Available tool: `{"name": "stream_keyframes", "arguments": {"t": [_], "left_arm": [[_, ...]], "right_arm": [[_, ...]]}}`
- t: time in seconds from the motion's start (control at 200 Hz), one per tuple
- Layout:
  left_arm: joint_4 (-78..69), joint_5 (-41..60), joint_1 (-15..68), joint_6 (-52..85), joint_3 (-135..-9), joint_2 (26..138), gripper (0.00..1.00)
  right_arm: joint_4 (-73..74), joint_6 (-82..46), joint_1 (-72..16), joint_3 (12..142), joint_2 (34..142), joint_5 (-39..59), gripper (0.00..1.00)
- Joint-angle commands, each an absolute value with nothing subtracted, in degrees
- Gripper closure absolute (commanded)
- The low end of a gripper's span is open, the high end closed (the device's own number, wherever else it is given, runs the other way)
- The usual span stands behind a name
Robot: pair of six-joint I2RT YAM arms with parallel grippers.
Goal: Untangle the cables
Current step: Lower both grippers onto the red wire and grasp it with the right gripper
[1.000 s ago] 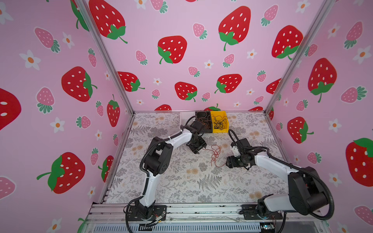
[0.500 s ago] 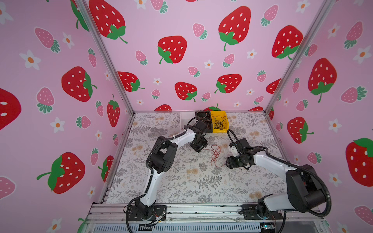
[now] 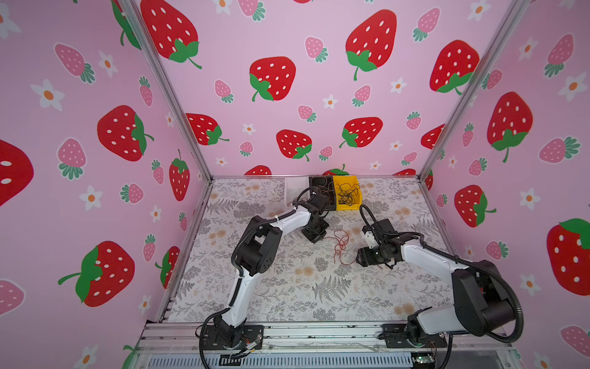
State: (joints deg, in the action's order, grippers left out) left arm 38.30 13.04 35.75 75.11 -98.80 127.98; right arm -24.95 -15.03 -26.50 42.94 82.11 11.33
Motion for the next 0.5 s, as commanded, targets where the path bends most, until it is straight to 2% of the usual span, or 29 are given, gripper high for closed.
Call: {"name": "stream_keyframes", "arguments": {"t": [0.0, 0.1, 0.19, 0.335, 0.495], "left_arm": [[38.44, 11.33, 35.77, 75.35, -97.07, 125.77, 1.0], [37.53, 8.82, 35.6, 74.0, -95.81, 122.84, 1.0], [36.79, 8.17, 35.12, 72.75, -94.53, 120.52, 1.0], [35.17, 8.17, 34.15, 71.61, -92.32, 118.01, 1.0], [33.16, 8.17, 32.55, 70.12, -89.71, 115.49, 1.0]], "right_arm": [[-25.49, -15.05, -26.72, 42.1, 81.74, 10.39, 0.27], [-25.31, -15.93, -26.54, 42.27, 81.75, 10.8, 0.3], [-25.22, -16.87, -26.46, 42.6, 81.66, 11.38, 0.38], [-25.74, -16.52, -26.41, 42.97, 81.91, 12.01, 0.73], [-27.36, -15.91, -26.46, 44.65, 82.27, 11.75, 0.92]]}}
